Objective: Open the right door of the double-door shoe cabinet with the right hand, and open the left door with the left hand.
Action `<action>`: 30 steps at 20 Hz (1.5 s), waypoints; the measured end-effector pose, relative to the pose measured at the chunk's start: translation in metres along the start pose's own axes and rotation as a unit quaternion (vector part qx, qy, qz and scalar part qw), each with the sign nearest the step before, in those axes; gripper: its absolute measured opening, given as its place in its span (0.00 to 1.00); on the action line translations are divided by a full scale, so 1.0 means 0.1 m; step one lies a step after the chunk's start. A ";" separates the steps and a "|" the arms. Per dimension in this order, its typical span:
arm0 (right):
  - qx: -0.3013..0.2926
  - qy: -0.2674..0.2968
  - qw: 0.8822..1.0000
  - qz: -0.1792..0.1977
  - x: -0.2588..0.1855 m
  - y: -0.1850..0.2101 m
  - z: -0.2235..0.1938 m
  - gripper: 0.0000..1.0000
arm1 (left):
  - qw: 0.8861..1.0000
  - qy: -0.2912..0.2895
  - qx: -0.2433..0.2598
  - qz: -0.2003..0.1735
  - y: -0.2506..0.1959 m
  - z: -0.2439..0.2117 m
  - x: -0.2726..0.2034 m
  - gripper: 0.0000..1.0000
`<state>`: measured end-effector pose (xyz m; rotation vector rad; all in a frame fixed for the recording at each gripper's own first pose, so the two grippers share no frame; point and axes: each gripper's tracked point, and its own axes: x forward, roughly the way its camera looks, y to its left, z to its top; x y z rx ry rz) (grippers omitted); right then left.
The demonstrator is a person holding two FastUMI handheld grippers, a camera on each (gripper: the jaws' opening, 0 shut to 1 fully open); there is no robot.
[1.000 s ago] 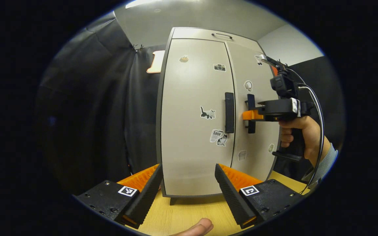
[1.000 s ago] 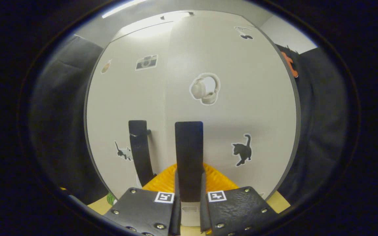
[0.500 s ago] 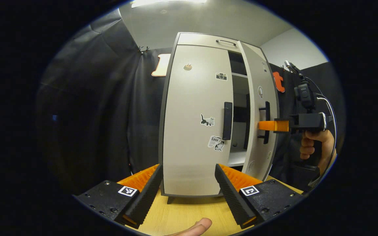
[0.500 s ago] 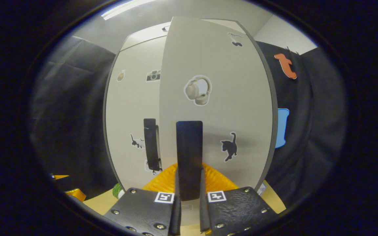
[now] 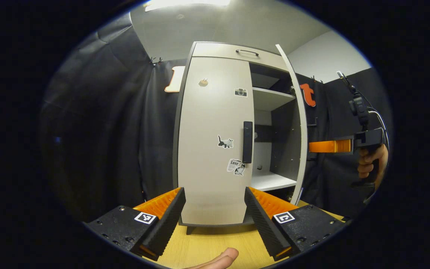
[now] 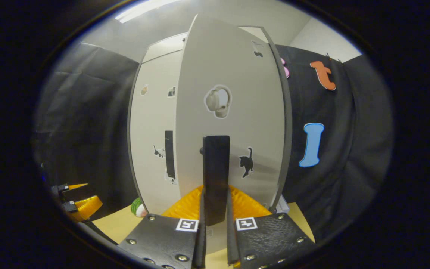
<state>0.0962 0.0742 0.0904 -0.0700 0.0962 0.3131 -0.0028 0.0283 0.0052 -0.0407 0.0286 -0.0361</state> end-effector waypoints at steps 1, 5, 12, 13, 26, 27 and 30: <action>-0.002 0.001 1.000 -0.002 -0.06 -0.06 0.00 0.22 | 1.000 0.000 0.000 -0.006 -0.03 0.00 0.03 0.98; -0.003 -0.003 1.000 -0.014 -0.26 -0.34 0.01 0.22 | 1.000 0.008 -0.004 -0.020 -0.10 -0.07 0.17 0.98; -0.013 -0.027 0.999 -0.043 -0.44 -0.81 0.08 0.21 | 0.999 0.027 -0.001 -0.026 -0.20 -0.19 0.42 0.98; -0.015 -0.033 0.998 -0.048 -0.44 -0.88 0.09 0.21 | 0.999 0.027 0.000 -0.026 -0.22 -0.20 0.45 0.98; 0.039 -0.024 0.998 -0.047 -0.72 -1.48 -0.12 0.02 | 0.999 0.037 0.009 -0.027 -0.60 -0.05 1.17 0.98; 0.032 -0.025 0.998 -0.052 -0.76 -1.50 -0.14 0.05 | 0.999 0.040 0.005 -0.026 -0.60 -0.05 1.22 0.99; 0.017 -0.037 0.997 -0.071 -0.97 -1.51 -0.23 0.02 | 0.999 0.049 -0.009 -0.023 -0.62 0.02 1.39 0.98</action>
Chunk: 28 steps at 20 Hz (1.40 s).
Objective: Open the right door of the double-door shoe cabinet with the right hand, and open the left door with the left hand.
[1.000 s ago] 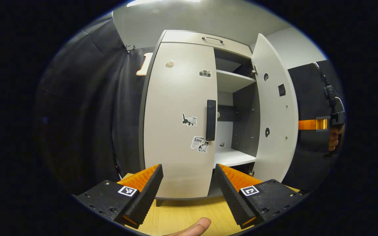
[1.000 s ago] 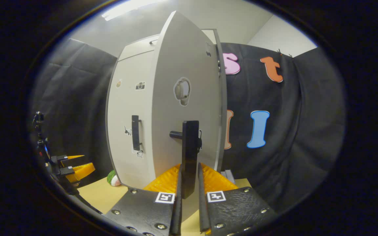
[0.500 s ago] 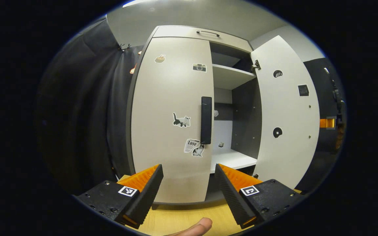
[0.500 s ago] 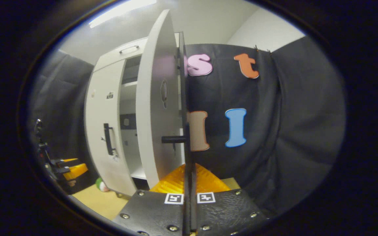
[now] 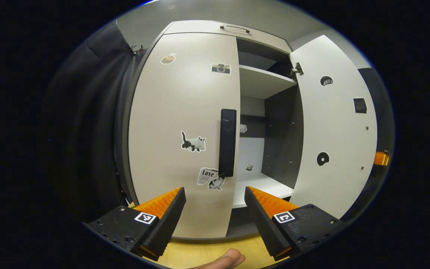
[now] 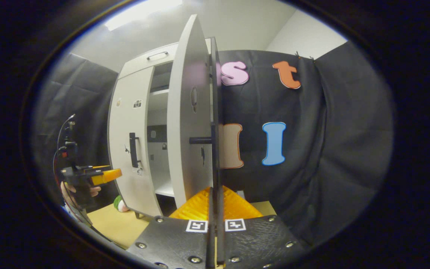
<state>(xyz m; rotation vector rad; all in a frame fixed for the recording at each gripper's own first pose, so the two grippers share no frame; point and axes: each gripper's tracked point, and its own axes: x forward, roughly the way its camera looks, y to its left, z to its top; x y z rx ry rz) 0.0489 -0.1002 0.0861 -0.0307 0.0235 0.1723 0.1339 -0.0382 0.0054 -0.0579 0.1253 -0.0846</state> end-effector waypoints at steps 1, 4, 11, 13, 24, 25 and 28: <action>-0.008 -0.008 1.000 -0.015 -0.08 -0.06 0.00 0.03 | 1.000 -0.004 0.000 0.007 0.03 0.05 0.07 0.99; -0.025 -0.034 0.998 -0.053 -0.40 -0.12 -0.02 0.08 | 0.999 -0.012 0.008 0.030 0.12 0.21 0.24 0.98; 0.012 -0.049 0.998 -0.034 -0.90 0.32 -0.29 0.65 | 0.999 -0.017 0.030 0.039 0.07 0.37 0.59 0.98; -0.006 -0.058 0.996 -0.063 -1.04 0.30 -0.37 0.80 | 0.999 -0.016 0.032 0.040 0.03 0.41 0.67 0.99; 0.081 -0.027 0.992 -0.089 -1.61 0.60 -1.00 0.99 | 0.994 -0.025 0.053 0.089 0.04 0.55 0.95 0.92; 0.079 -0.029 0.992 -0.091 -1.67 0.61 -0.99 0.99 | 0.996 -0.022 0.047 0.075 -0.01 0.51 0.98 0.88; 0.072 -0.034 0.992 -0.103 -1.84 0.61 -0.97 0.99 | 0.996 -0.021 0.036 0.077 -0.06 0.52 1.00 0.75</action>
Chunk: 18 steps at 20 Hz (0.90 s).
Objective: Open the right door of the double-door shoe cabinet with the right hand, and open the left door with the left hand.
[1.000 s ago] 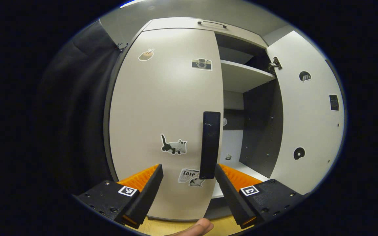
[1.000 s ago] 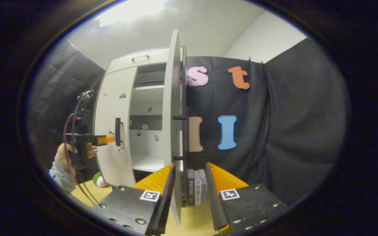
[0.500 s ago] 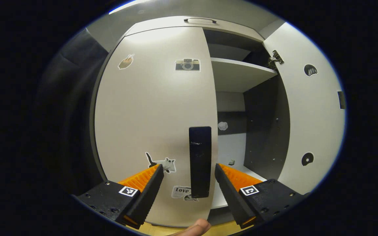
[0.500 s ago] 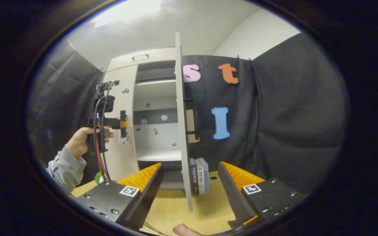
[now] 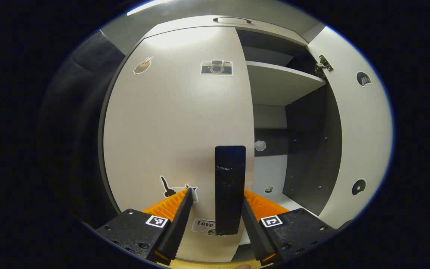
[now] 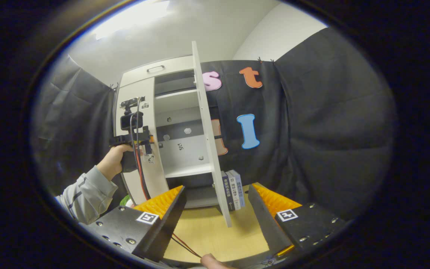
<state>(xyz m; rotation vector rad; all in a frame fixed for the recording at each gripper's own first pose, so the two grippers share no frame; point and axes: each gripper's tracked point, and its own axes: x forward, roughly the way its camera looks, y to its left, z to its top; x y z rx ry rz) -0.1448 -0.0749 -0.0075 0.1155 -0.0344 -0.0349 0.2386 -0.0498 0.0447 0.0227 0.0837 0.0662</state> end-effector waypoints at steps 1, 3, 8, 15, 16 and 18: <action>0.000 -0.003 1.000 -0.004 -0.05 -0.02 0.03 0.99 | 1.000 0.001 -0.001 -0.001 -0.05 0.01 0.03 0.67; 0.004 -0.006 1.000 -0.005 -0.14 -0.02 0.04 0.99 | 1.000 0.016 0.014 0.007 -0.11 -0.02 -0.01 0.43; 0.008 -0.018 1.000 -0.002 -0.34 -0.03 0.07 0.99 | 0.999 0.033 0.021 -0.004 -0.08 -0.05 -0.04 0.27; 0.000 -0.035 0.999 -0.028 -0.44 -0.09 0.22 0.99 | 0.999 0.046 0.023 -0.014 0.05 -0.05 -0.55 0.27; 0.000 -0.037 0.999 -0.027 -0.46 -0.09 0.23 0.99 | 0.998 0.047 0.020 -0.020 0.09 -0.04 -0.65 0.27; -0.004 -0.036 0.999 -0.023 -0.48 -0.07 0.20 0.99 | 0.998 0.046 0.014 -0.038 0.17 -0.04 -0.81 0.25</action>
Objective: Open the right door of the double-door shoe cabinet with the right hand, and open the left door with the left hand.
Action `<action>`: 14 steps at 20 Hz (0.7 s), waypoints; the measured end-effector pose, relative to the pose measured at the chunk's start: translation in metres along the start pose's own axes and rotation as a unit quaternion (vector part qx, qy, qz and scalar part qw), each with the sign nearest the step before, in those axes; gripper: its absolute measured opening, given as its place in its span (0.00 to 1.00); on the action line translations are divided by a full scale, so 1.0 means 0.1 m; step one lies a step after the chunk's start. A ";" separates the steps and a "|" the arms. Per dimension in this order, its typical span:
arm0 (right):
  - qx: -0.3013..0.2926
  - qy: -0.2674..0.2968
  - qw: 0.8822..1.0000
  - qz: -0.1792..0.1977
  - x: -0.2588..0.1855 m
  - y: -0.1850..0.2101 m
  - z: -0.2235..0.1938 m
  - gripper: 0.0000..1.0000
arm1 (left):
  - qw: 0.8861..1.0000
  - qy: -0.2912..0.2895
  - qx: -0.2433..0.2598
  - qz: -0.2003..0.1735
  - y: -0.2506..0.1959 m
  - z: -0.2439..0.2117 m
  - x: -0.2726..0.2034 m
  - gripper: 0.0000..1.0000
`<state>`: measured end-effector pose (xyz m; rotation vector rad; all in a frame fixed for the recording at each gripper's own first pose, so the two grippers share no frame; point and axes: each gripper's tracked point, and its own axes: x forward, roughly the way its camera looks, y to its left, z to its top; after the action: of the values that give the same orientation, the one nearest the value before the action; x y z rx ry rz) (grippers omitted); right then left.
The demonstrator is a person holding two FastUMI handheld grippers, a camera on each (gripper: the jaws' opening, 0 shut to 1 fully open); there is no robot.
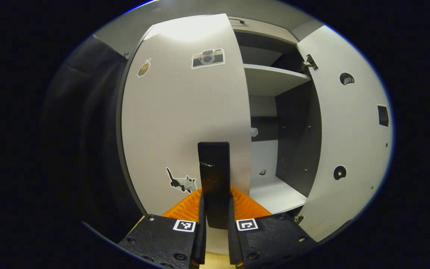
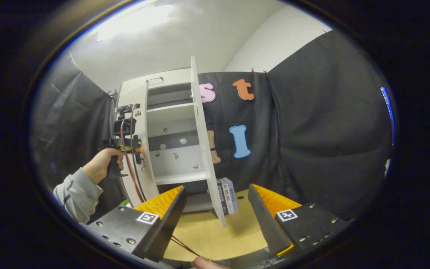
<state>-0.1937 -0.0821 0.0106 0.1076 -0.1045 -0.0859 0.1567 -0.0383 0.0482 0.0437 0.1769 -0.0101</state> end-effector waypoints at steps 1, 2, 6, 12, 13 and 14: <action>-0.005 0.002 1.000 0.004 0.02 0.04 -0.02 0.99 | 1.000 -0.004 -0.002 -0.010 0.04 0.00 -0.07 0.24; -0.010 0.006 1.000 0.006 0.05 0.08 -0.05 0.99 | 1.000 -0.004 -0.004 -0.020 0.07 0.00 -0.15 0.24; -0.024 0.024 0.999 0.020 0.18 0.36 -0.13 0.99 | 0.999 -0.016 -0.017 -0.048 0.21 -0.02 -0.40 0.22; -0.028 0.041 0.998 0.033 0.24 0.55 -0.30 0.99 | 0.998 -0.018 -0.021 -0.054 0.48 -0.04 -0.75 0.20; -0.030 0.044 0.998 0.035 0.26 0.57 -0.32 0.99 | 0.998 -0.021 -0.025 -0.057 0.54 -0.03 -0.79 0.18; -0.033 0.047 0.998 0.037 0.27 0.60 -0.34 0.99 | 0.998 -0.020 -0.028 -0.060 0.61 -0.04 -0.84 0.18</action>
<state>-0.1586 -0.0220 -0.0133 0.0422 -0.0117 -0.0110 0.0743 0.0231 0.0615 -0.0229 0.1386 -0.1262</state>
